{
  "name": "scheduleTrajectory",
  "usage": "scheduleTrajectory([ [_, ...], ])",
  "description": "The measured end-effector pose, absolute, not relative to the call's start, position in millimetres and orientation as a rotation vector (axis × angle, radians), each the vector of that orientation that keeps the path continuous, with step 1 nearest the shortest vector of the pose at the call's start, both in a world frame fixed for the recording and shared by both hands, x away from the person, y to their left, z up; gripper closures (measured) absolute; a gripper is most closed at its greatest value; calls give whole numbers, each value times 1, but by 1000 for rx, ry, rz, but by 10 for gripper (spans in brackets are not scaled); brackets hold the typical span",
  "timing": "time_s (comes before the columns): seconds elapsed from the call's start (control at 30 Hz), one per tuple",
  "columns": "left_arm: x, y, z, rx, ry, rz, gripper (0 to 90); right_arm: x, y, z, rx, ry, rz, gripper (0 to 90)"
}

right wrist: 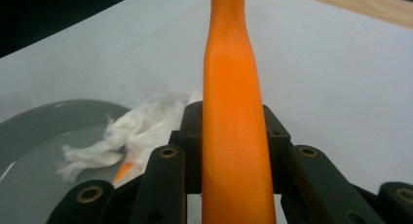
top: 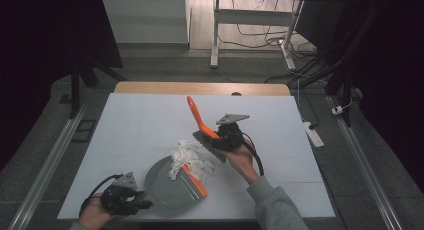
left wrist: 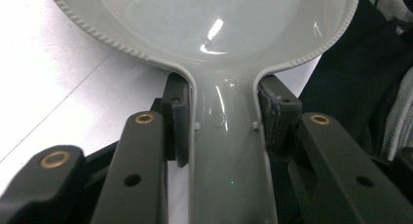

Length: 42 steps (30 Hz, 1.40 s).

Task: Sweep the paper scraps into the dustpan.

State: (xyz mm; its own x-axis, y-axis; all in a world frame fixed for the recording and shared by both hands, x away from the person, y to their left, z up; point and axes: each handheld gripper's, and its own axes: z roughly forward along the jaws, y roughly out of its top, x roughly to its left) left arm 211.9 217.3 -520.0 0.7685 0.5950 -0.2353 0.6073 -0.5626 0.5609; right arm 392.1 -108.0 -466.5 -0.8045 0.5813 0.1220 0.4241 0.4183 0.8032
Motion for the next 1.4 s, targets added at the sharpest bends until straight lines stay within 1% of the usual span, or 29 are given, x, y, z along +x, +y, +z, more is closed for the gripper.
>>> scheduleTrajectory([
  [0.27, 212, 218, -520, 2322, 891, -29, 617, 422, -108, -467, 971, 2424, 1287, 705],
  [0.53, 212, 217, -521, 2319, 893, -34, 617, 446, -103, -488, 1060, 2411, 1181, 705],
  [0.73, 212, 217, -521, 2319, 894, -32, 617, 453, -100, -500, 1079, 2439, 1104, 706],
  [0.87, 212, 217, -521, 2319, 893, -33, 617, 449, -94, -500, 1051, 2471, 1118, 706],
  [1.03, 211, 217, -521, 2320, 896, -30, 617, 435, -85, -501, 991, 2521, 1120, 706],
  [1.17, 212, 216, -521, 2319, 896, -33, 617, 414, -76, -502, 903, 2579, 1136, 706],
  [1.4, 212, 215, -521, 2322, 897, -34, 617, 389, -69, -501, 830, 2651, 1182, 706],
])
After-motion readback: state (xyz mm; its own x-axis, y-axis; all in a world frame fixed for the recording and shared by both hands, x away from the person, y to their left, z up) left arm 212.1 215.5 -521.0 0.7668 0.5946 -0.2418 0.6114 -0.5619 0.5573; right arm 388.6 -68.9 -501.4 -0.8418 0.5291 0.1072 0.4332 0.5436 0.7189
